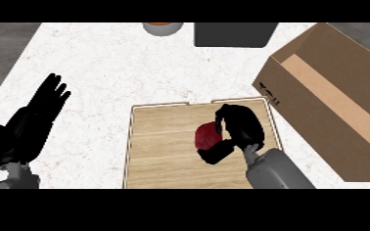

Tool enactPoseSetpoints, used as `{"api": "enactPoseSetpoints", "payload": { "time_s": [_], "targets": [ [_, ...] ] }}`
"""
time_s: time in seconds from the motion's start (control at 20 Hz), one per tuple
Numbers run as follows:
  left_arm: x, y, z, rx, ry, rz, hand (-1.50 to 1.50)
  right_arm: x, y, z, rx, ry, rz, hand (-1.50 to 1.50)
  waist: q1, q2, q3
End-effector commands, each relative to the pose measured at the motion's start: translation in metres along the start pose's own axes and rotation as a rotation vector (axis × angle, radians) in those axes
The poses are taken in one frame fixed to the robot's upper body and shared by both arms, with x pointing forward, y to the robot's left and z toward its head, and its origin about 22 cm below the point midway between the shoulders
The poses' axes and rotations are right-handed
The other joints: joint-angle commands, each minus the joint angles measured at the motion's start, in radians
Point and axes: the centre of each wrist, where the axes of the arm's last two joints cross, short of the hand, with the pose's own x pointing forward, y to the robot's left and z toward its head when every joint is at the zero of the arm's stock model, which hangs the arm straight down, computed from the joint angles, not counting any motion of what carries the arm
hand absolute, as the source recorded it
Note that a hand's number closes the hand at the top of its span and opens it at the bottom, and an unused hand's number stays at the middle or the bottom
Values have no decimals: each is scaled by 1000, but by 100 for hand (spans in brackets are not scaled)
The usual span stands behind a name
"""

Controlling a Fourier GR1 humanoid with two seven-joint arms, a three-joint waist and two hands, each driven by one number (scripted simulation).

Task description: Pick the pear from the tray and place it in the cardboard box

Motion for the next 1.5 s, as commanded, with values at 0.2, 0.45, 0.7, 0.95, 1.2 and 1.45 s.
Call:
{"api": "enactPoseSetpoints", "payload": {
  "time_s": [0.2,0.45,0.7,0.95,1.2,1.45],
  "targets": [
    [-6,-2,-1,7,8,-2,0,0,-18,-2,-88,24,238,150,-10,11,3],
    [-1,11,0,34,-7,2,0,36,-58,53,-234,-71,210,150,-16,8,3],
    [-7,15,6,17,29,-10,0,50,-104,96,-449,-94,164,150,-23,5,3],
    [6,23,7,30,6,9,0,67,-146,129,-625,7,116,150,-20,4,3],
    [-1,12,-2,1,-8,-8,0,55,-187,121,-718,102,111,150,-14,11,3],
    [4,2,-2,8,10,-12,0,26,-220,125,-738,161,78,150,-13,10,3]
  ]
}}
